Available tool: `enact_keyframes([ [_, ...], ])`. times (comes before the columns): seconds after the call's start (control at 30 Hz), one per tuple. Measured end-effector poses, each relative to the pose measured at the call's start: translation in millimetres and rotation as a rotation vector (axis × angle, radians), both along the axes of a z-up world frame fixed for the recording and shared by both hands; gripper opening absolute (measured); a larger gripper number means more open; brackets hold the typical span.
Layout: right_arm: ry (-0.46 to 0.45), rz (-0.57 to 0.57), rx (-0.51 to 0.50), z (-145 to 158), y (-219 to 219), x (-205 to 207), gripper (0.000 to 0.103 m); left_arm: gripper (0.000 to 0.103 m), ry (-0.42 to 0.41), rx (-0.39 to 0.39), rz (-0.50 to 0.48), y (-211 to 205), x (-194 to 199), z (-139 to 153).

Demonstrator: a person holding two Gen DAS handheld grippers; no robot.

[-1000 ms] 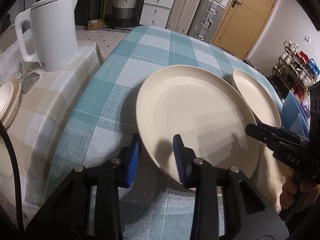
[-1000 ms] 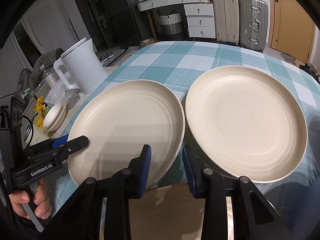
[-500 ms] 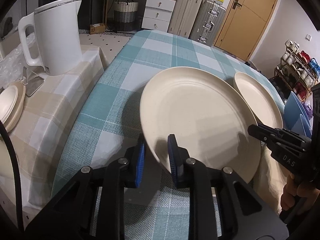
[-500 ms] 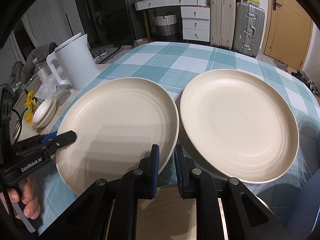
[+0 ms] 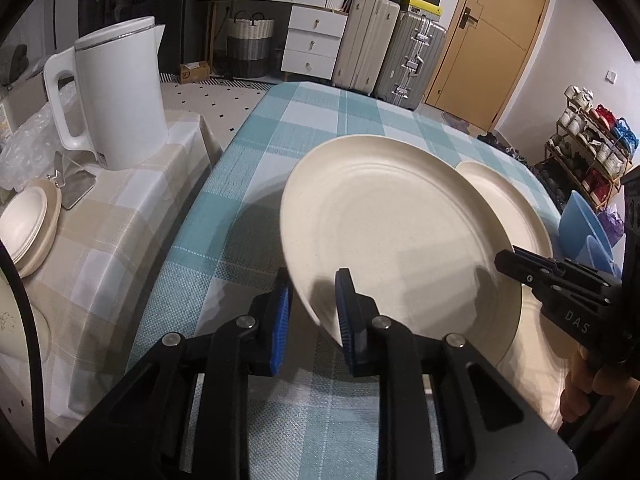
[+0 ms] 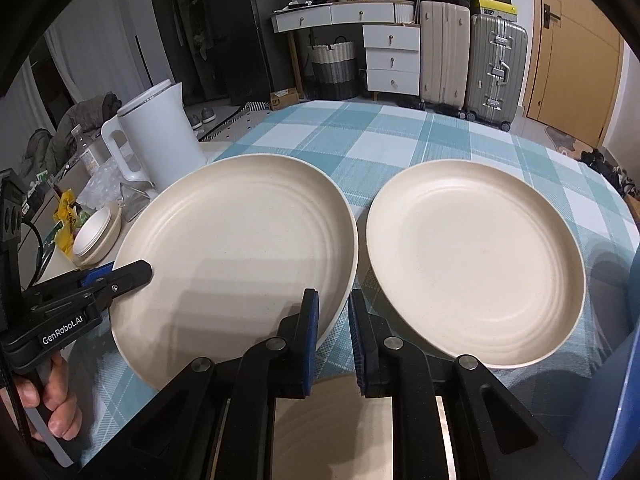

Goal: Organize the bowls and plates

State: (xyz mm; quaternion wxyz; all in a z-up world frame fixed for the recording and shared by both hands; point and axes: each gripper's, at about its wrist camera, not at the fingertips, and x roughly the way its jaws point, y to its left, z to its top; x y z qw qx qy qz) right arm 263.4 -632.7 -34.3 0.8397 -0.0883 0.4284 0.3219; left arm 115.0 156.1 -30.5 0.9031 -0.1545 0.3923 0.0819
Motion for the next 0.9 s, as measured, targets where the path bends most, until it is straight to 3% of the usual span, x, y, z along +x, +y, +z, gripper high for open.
enact_keyframes([
  [0.9, -0.068, -0.086, 0.047, 46.9, -49.0, -32.4, 0.016, 0.019, -0.076, 0.053, -0.098, -52.4, -28.9, 56.2],
])
